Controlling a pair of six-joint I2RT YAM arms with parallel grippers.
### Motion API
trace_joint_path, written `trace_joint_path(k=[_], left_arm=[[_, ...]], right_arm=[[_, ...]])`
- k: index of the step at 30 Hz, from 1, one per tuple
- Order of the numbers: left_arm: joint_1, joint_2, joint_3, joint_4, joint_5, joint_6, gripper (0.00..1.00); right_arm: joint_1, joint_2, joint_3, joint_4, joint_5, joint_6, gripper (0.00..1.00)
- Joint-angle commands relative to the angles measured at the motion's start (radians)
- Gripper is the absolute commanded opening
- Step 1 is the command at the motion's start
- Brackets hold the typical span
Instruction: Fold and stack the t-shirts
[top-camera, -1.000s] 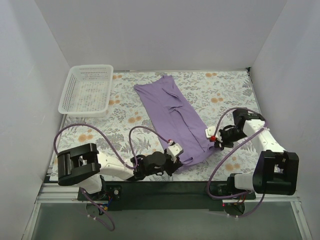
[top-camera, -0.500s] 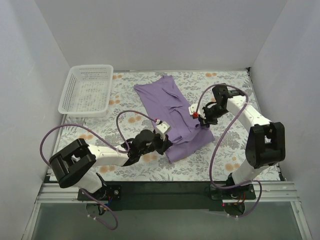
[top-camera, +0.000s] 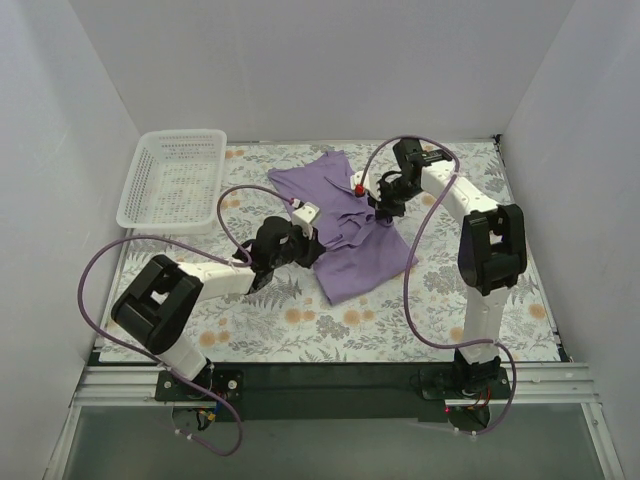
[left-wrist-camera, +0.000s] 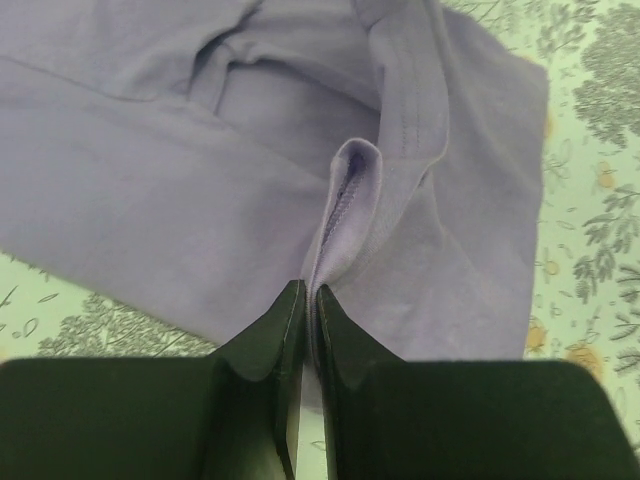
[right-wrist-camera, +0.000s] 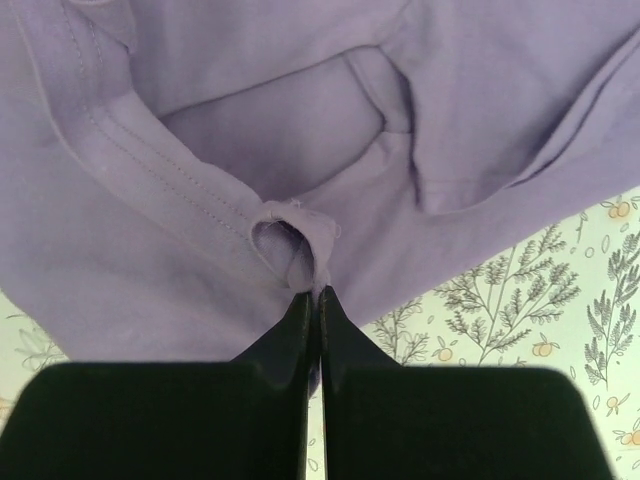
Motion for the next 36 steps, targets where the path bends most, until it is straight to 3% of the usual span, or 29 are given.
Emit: trace_joint_path(k=[1, 16, 36], left_arm=[[0.043, 0.032, 0.051, -0.035, 0.058, 0.026, 0.0], [0.117, 0.144, 0.213, -0.119, 0.104, 0.049, 0.0], [0.163, 0.235, 0.303, -0.139, 0.098, 0.047, 0.0]], right_arm=[[0.001, 0.049, 0.109, 0.031, 0.008, 0.096, 0.01], [0.003, 0.161, 0.214, 0.046, 0.042, 0.17, 0.01], [0.003, 0.253, 0.305, 0.108, 0.078, 0.308, 0.01]])
